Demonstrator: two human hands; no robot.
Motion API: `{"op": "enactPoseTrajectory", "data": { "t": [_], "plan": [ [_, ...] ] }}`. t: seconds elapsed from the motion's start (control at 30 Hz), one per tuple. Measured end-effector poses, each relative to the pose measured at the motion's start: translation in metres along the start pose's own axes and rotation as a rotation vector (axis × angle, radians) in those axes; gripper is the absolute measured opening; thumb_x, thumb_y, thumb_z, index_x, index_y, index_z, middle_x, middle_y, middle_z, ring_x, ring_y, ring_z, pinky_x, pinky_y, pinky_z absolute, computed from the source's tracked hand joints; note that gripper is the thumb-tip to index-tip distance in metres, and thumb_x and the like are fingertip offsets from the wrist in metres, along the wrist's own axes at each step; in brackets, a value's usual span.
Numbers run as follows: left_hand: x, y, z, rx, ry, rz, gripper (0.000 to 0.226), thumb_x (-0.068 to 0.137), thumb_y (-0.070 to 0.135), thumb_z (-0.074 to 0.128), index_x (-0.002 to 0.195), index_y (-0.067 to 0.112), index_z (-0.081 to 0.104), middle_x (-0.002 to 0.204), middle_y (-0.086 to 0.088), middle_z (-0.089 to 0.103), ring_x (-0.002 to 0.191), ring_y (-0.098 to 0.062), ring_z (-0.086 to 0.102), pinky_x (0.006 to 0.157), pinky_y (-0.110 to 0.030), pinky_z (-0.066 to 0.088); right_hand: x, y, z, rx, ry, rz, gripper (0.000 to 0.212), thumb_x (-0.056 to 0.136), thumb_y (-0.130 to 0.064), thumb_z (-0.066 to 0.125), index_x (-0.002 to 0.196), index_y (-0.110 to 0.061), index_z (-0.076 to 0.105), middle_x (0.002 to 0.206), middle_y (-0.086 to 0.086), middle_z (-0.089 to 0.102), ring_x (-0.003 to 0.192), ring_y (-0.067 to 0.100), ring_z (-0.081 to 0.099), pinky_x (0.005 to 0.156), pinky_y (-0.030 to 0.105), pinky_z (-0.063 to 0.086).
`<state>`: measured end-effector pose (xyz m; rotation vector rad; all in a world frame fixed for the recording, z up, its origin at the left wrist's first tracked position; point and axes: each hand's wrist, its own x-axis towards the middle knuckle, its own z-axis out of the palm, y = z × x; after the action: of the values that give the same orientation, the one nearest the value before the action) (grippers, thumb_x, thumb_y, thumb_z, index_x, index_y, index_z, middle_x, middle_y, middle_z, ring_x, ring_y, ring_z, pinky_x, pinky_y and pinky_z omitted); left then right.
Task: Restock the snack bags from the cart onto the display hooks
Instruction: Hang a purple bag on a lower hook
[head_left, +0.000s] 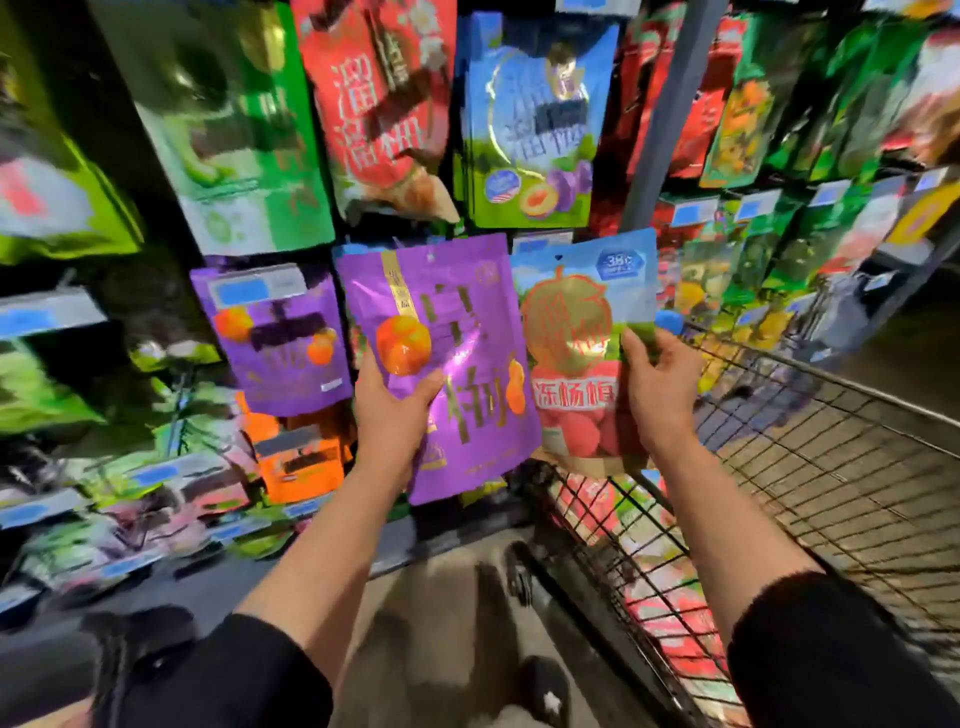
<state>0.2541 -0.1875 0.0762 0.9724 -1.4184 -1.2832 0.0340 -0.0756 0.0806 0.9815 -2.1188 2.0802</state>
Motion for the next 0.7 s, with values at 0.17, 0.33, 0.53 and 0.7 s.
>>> {"op": "enactPoseTrajectory", "data": {
  "t": [0.17, 0.33, 0.53, 0.7],
  "plan": [
    [-0.011, -0.016, -0.07, 0.055, 0.148, -0.07, 0.074, 0.077, 0.014, 0.078, 0.141, 0.009, 0.041, 0.135, -0.005, 0.053, 0.12, -0.023, 0.052, 0.106, -0.032, 0.038, -0.035, 0.015, 0.07, 0.046, -0.187, 0.017, 0.014, 0.089, -0.008, 0.06, 0.079, -0.012, 0.068, 0.071, 0.0, 0.064, 0.066, 0.002, 0.052, 0.065, 0.027, 0.046],
    [-0.01, -0.045, -0.103, 0.071, 0.227, -0.144, 0.051, 0.061, 0.037, 0.074, 0.108, 0.03, 0.054, 0.105, -0.035, 0.058, 0.083, -0.054, 0.058, 0.08, -0.069, 0.045, -0.04, 0.042, 0.121, 0.125, -0.336, 0.101, 0.023, 0.088, -0.009, 0.058, 0.076, 0.009, 0.062, 0.073, 0.008, 0.061, 0.072, 0.013, 0.051, 0.068, 0.03, 0.044],
    [0.012, -0.049, -0.102, 0.089, 0.274, -0.166, 0.035, 0.067, 0.019, 0.078, 0.089, 0.039, 0.06, 0.068, 0.002, 0.056, 0.07, -0.019, 0.049, 0.067, -0.043, 0.041, -0.014, 0.068, 0.159, 0.174, -0.365, 0.233, 0.015, 0.091, 0.001, 0.058, 0.078, 0.005, 0.062, 0.068, 0.001, 0.058, 0.058, -0.005, 0.048, 0.062, 0.021, 0.043],
    [0.036, -0.059, -0.09, 0.121, 0.284, -0.169, 0.043, 0.069, 0.015, 0.08, 0.106, 0.021, 0.059, 0.081, -0.028, 0.06, 0.067, -0.046, 0.054, 0.068, -0.057, 0.047, 0.012, 0.095, 0.179, 0.208, -0.394, 0.331, 0.025, 0.09, -0.002, 0.061, 0.072, -0.019, 0.065, 0.073, -0.001, 0.064, 0.077, 0.013, 0.055, 0.073, 0.032, 0.046]
  ]
}}
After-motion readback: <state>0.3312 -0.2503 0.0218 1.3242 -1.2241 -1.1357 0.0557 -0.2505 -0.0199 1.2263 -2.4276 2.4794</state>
